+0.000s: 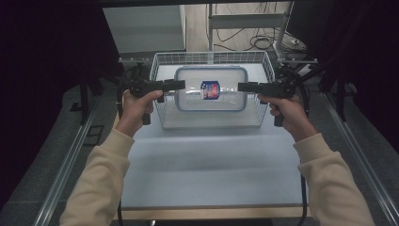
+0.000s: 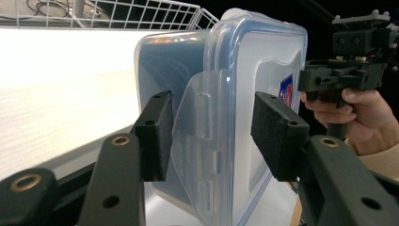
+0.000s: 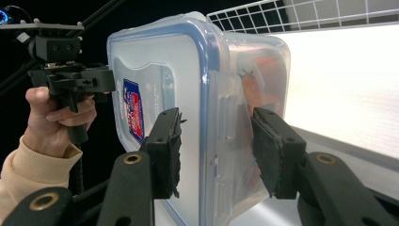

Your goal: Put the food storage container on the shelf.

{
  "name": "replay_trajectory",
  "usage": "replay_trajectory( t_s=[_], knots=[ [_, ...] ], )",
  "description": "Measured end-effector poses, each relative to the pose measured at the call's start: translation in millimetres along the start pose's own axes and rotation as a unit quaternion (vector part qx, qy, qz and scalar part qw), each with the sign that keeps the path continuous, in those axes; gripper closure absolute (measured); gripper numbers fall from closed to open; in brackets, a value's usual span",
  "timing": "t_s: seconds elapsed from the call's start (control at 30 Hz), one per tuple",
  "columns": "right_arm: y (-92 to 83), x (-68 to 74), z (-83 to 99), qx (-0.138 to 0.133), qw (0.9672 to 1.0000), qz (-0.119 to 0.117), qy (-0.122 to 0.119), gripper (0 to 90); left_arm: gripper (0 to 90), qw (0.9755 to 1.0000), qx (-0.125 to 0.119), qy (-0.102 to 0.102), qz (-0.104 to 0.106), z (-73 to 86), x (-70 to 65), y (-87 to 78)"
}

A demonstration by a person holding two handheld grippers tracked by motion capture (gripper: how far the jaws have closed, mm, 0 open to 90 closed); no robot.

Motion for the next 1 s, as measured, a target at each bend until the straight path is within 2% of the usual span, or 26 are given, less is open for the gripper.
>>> replay_trajectory(
  t_s=[0.23,0.6,0.77,0.83,1.0],
  knots=[
    [0.2,-3.3,-5.4,0.0,1.0,0.001,0.004,53.8,50.1,1.0,-0.004,0.002,0.002,-8.0,3.2,4.9],
    [4.9,-18.7,-26.7,-0.003,1.0,0.007,0.006,53.8,50.2,0.9999,-0.006,-0.007,0.005,-28.3,15.8,18.5],
    [7.8,-27.8,-41.9,-0.006,0.9999,0.008,0.012,53.8,50.2,0.9999,-0.004,-0.009,0.004,-41.0,21.5,24.9],
    [8.9,-32.7,-46.8,-0.007,0.9998,0.008,0.016,53.7,50.2,0.9998,-0.005,-0.018,0.006,-47.7,25.7,31.9],
    [12.8,-45.7,-55.1,-0.001,0.9996,0.014,0.024,53.7,50.1,0.9996,0.004,-0.025,0.009,-50.7,37.4,43.6]
  ],
)
Point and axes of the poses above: each handheld gripper's, and its own axes: y roughly forward along the jaws, z roughly out of its underside, x roughly to its left, the point moved 10 cm from there along y, roughly forward along the jaws, and after that the axes turned 9 degrees about -z, right-handed, at the moved point
